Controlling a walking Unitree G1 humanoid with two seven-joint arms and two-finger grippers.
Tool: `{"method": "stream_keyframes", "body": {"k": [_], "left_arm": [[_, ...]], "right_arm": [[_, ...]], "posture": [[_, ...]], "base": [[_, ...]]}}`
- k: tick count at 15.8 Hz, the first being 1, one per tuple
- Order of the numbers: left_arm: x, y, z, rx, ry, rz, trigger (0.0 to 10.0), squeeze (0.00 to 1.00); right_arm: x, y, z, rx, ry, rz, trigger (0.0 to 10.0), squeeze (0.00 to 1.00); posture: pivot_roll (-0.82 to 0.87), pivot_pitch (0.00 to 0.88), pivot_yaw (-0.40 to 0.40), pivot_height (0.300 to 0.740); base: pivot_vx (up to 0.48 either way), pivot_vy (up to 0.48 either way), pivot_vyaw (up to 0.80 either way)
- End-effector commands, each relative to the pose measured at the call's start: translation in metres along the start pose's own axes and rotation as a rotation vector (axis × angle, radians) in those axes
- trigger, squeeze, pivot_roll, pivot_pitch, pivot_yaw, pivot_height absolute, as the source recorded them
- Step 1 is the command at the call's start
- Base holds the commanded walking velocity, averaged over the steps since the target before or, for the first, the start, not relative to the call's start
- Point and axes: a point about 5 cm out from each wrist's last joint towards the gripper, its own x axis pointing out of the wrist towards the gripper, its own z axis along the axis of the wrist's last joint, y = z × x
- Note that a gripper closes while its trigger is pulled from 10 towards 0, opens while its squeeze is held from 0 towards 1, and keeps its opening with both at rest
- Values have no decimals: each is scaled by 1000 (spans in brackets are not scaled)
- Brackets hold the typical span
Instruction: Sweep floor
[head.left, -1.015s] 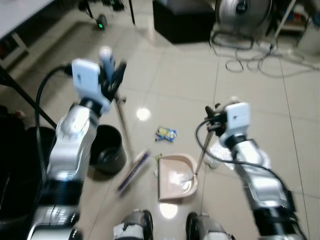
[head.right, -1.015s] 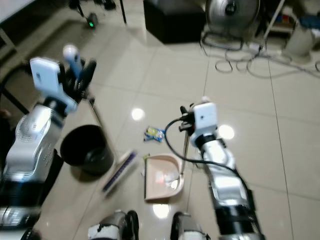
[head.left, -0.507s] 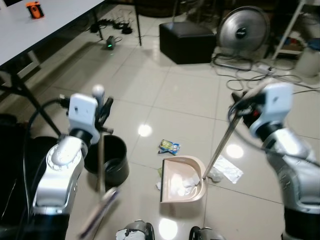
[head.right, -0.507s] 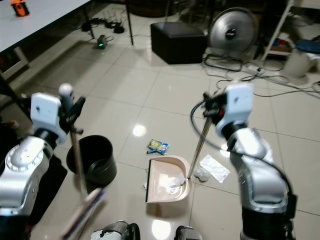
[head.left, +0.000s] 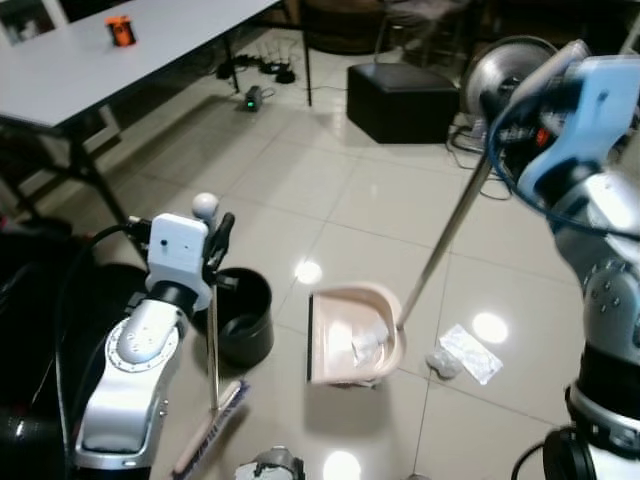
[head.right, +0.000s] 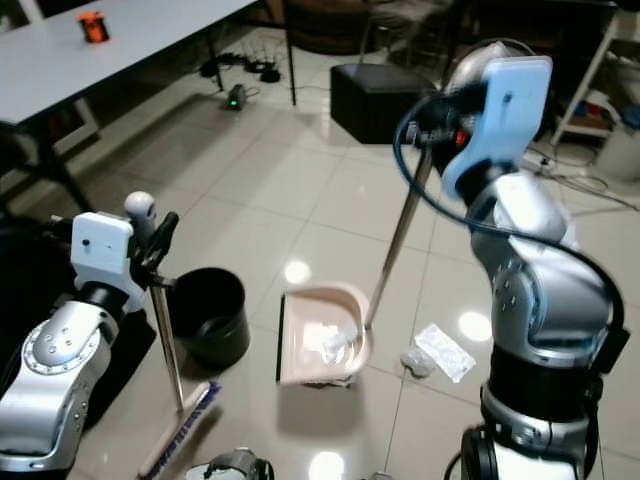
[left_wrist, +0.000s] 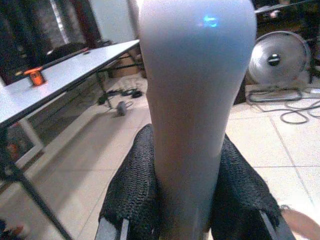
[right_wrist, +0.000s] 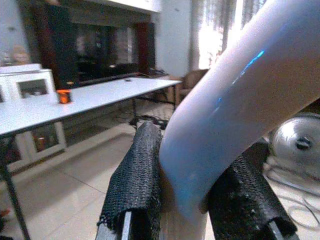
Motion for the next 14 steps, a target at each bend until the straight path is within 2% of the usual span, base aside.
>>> {"method": "stream_keyframes", "body": {"k": [1,3,6,9,14], "left_arm": [[-1,-2,12,21,-45,19,10000,0],[-3,-5,11,22,-37,23,10000,0],[-10,-4,4,31,-9,35,10000,0],[-14,-3,2,44,6,36,10000,0],[-3,-4,2,47,-3,33,10000,0]], "right_arm": [[4,1,16,0,-48,19,10000,0],[9,3,27,33,-77,29,10000,0],[14,4,36,122,-112,52,10000,0],[18,6,35,155,-116,63,10000,0],[20,6,28,166,-107,47,10000,0]], "posture": [[29,0,38,740],[33,0,31,740],[35,0,26,740],[41,1,19,740],[34,1,33,740]], "base": [[0,0,800],[296,0,669],[341,0,0],[377,0,0],[390,0,0]]}}
